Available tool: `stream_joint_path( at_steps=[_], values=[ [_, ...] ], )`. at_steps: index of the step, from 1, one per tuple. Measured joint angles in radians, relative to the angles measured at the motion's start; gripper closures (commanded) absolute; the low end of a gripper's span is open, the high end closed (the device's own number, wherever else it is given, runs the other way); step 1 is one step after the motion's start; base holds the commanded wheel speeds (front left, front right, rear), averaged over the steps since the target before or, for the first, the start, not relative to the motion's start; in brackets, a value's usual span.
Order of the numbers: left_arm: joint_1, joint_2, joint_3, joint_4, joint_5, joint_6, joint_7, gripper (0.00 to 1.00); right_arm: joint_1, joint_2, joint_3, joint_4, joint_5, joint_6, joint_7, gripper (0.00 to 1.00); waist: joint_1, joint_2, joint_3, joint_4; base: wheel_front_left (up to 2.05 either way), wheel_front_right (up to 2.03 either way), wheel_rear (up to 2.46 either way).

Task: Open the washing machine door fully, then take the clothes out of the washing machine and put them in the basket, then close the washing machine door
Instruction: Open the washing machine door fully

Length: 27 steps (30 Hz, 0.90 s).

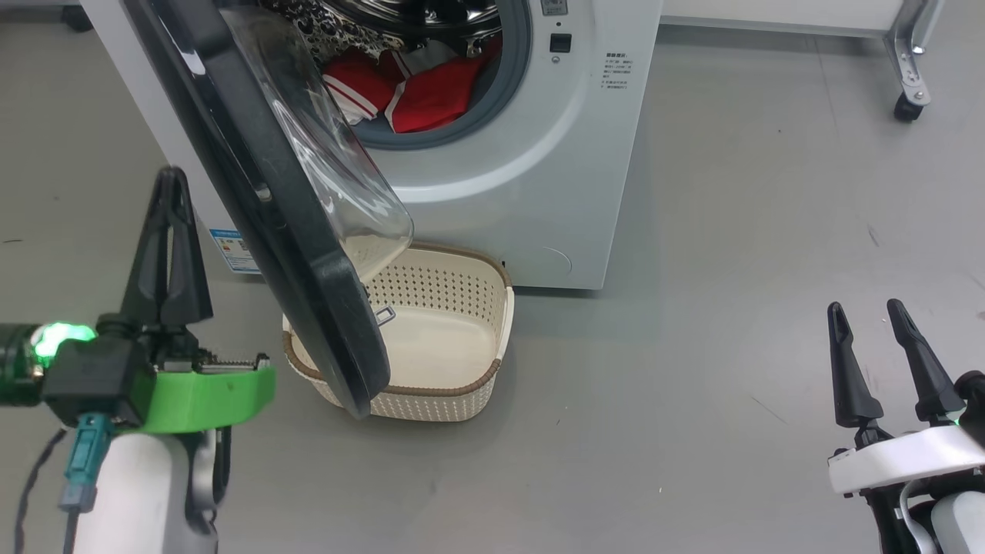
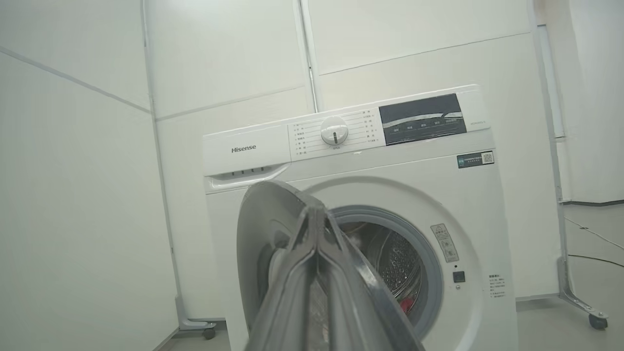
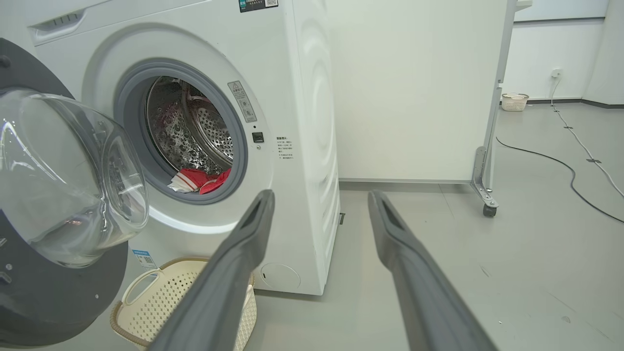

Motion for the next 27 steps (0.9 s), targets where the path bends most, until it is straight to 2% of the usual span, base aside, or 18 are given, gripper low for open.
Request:
stream_joint_path(
  at_steps=[5,13,27],
  values=[
    [-0.071,0.033,-0.006,-0.038,0.029,-0.013,-0.001,1.00,0.000,0.007,-0.007,0.002,-0.007,0.002,0.000,0.00,0.0000,0.0000,-0.005,0.003,0.00,0.00,0.00],
    [-0.145,0.039,-0.081,-0.048,0.029,-0.071,0.015,1.00,0.000,0.025,-0.009,0.016,-0.016,0.012,0.000,0.00,0.0000,0.0000,-0.018,0.004,0.00,0.00,0.00],
    [-0.106,-0.014,-0.225,0.080,0.013,-0.115,0.214,1.00,0.004,0.055,-0.012,0.037,-0.025,0.022,0.000,0.00,0.0000,0.0000,-0.042,-0.018,0.00,0.00,0.00]
  ],
)
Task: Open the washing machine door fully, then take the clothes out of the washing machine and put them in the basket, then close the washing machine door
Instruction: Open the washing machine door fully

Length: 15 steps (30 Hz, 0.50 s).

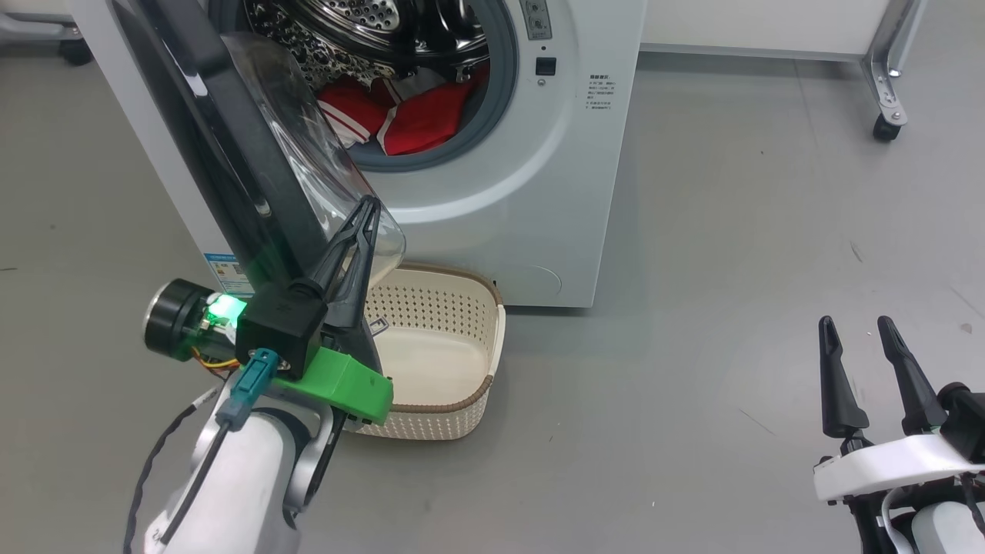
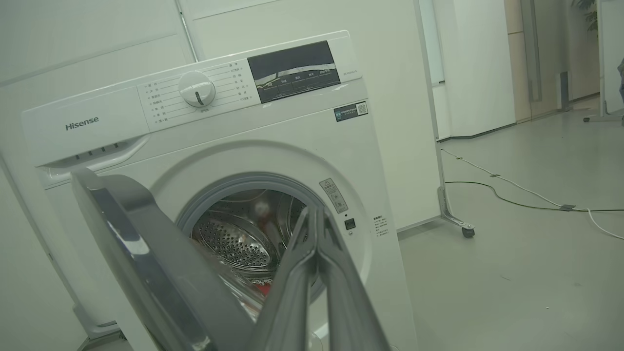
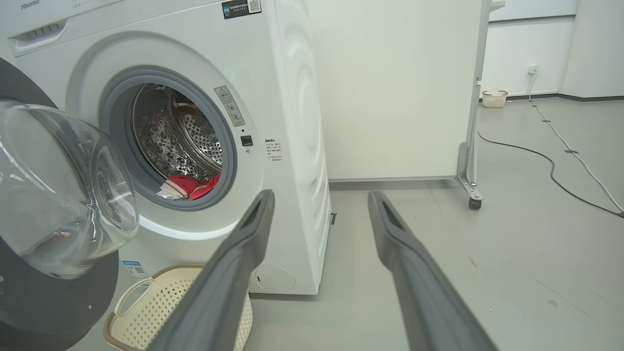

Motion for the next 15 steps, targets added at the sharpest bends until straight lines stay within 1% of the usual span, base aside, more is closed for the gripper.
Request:
stream_joint_path(
  at_steps=[10,15],
  values=[
    [0.056,-0.026,-0.017,0.088,-0.084,0.001,0.073,1.00,0.006,0.012,-0.006,0.005,-0.008,0.004,0.000,0.00,0.0000,0.0000,0.005,-0.017,0.00,0.00,0.00],
    [0.067,-0.026,-0.012,0.121,-0.099,0.010,0.104,1.00,0.006,0.013,-0.007,0.006,-0.010,0.012,0.000,0.00,0.0000,0.0000,0.017,-0.031,0.00,0.00,0.00]
  ],
)
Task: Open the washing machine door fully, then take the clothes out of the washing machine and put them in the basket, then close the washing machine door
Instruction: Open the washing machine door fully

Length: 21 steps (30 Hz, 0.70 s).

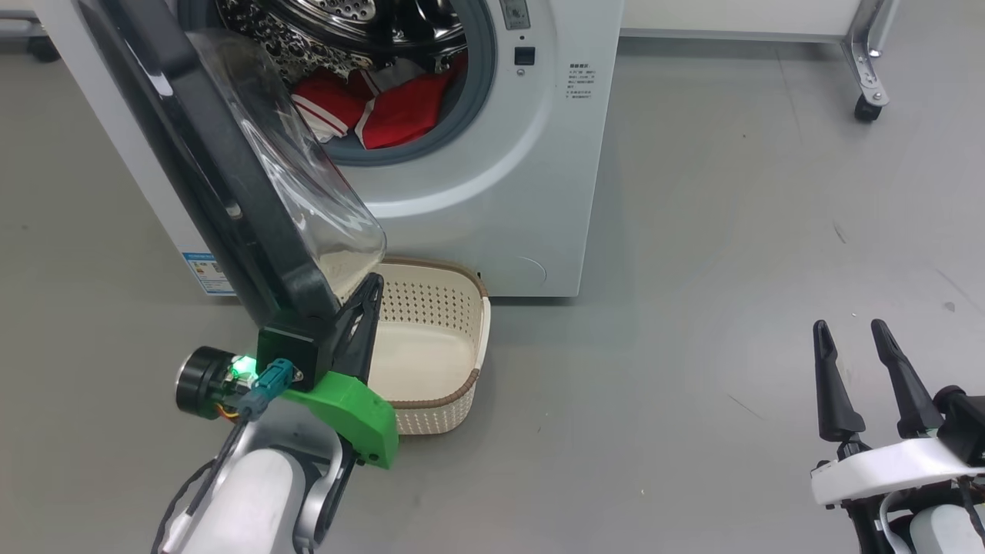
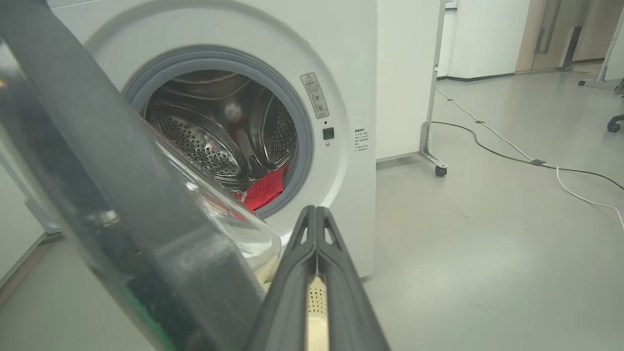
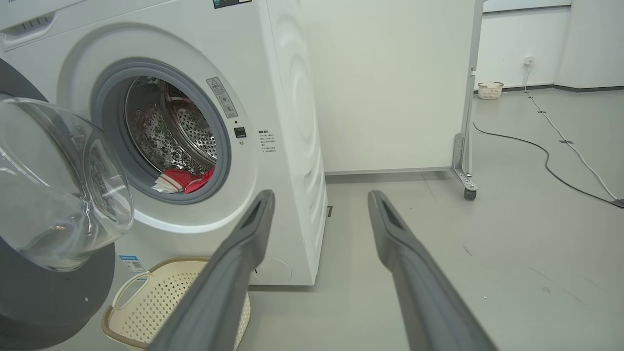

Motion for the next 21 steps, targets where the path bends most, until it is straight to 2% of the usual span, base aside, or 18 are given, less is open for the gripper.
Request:
stream_joint_path(
  at_steps=[6,21],
  values=[
    [0.010,-0.005,0.006,0.049,-0.063,0.004,0.018,1.00,-0.003,0.001,-0.011,0.003,0.000,0.001,0.000,0.00,0.0000,0.0000,0.020,-0.016,0.00,0.00,0.00],
    [0.014,-0.007,0.033,0.130,-0.074,0.035,0.016,1.00,-0.014,0.004,-0.030,0.013,-0.008,0.010,0.000,0.00,0.0000,0.0000,0.045,-0.034,0.00,0.00,0.00]
  ],
)
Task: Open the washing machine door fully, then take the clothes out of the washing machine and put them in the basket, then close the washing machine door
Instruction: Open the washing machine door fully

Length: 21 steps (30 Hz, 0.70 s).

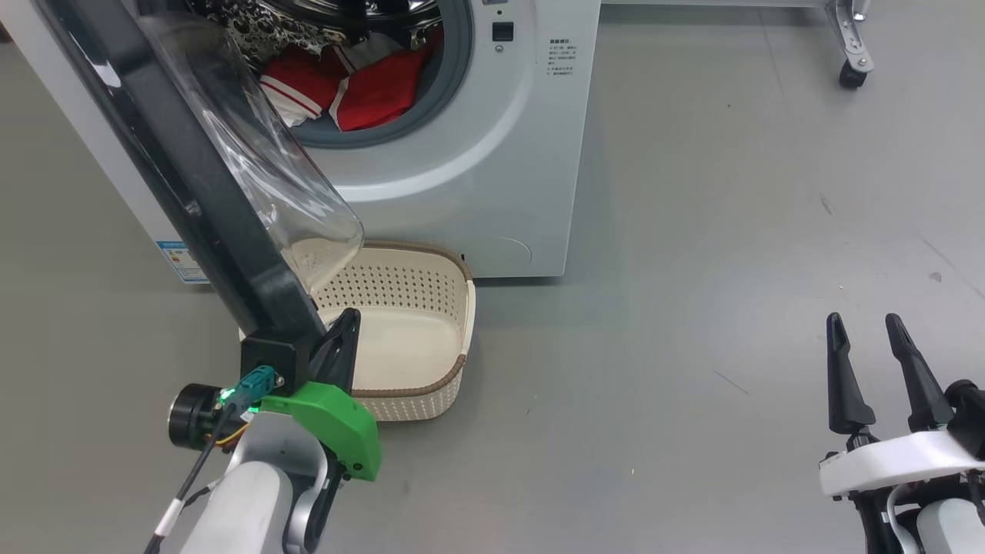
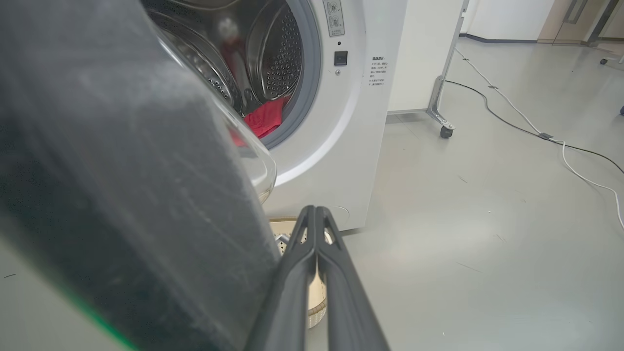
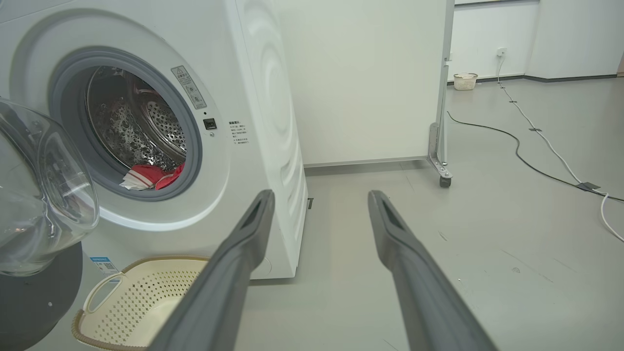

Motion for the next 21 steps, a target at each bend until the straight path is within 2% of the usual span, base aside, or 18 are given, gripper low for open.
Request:
stream_joint_path(
  at_steps=[10,21],
  values=[
    [-0.004,-0.005,-0.011,0.028,-0.006,0.000,-0.027,1.00,0.000,0.006,-0.020,0.007,0.000,0.000,0.000,0.00,0.0000,0.0000,-0.001,0.015,0.00,0.00,0.00],
    [-0.012,-0.017,-0.031,0.058,-0.018,0.000,-0.066,1.00,0.004,0.008,-0.030,0.010,-0.004,0.003,0.000,0.00,0.0000,0.0000,-0.014,0.085,0.00,0.00,0.00]
  ],
)
